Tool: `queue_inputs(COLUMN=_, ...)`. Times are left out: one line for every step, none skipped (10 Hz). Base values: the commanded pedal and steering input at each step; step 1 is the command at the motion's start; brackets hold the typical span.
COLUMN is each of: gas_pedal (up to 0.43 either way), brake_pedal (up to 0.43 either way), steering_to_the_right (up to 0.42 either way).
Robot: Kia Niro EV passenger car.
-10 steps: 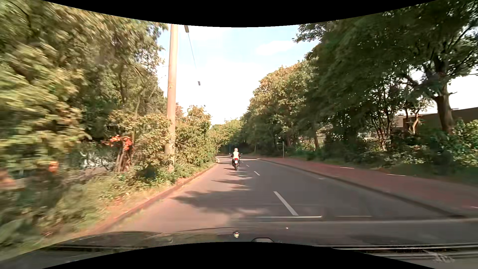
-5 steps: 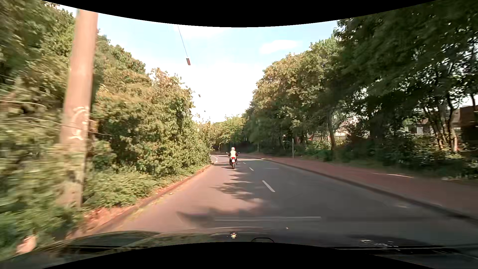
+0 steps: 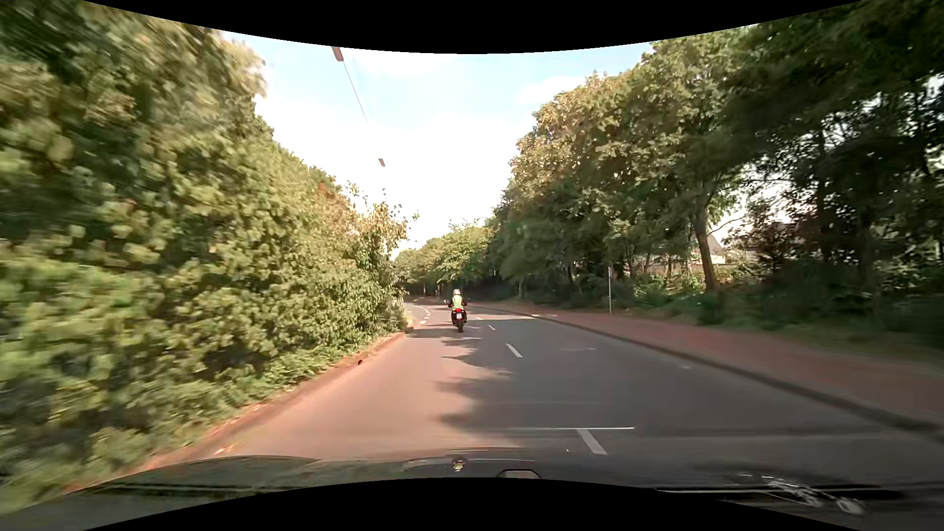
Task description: Follow the waypoints while adhering to traffic rules and regulations
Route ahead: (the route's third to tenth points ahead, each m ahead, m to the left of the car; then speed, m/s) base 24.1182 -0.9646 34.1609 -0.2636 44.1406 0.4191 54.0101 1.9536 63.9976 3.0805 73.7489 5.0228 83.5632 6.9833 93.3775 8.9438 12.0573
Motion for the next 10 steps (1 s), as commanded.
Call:
queue_inputs(gas_pedal=0.118, brake_pedal=0.0, steering_to_the_right=-0.016)
queue_inputs(gas_pedal=0.118, brake_pedal=0.0, steering_to_the_right=-0.018)
queue_inputs(gas_pedal=0.118, brake_pedal=0.0, steering_to_the_right=-0.021)
queue_inputs(gas_pedal=0.118, brake_pedal=0.0, steering_to_the_right=-0.023)
queue_inputs(gas_pedal=0.118, brake_pedal=0.0, steering_to_the_right=-0.023)
queue_inputs(gas_pedal=0.118, brake_pedal=0.0, steering_to_the_right=-0.024)
queue_inputs(gas_pedal=0.118, brake_pedal=0.0, steering_to_the_right=-0.025)
queue_inputs(gas_pedal=0.118, brake_pedal=0.0, steering_to_the_right=-0.026)
queue_inputs(gas_pedal=0.118, brake_pedal=0.0, steering_to_the_right=-0.028)
queue_inputs(gas_pedal=0.118, brake_pedal=0.0, steering_to_the_right=-0.03)
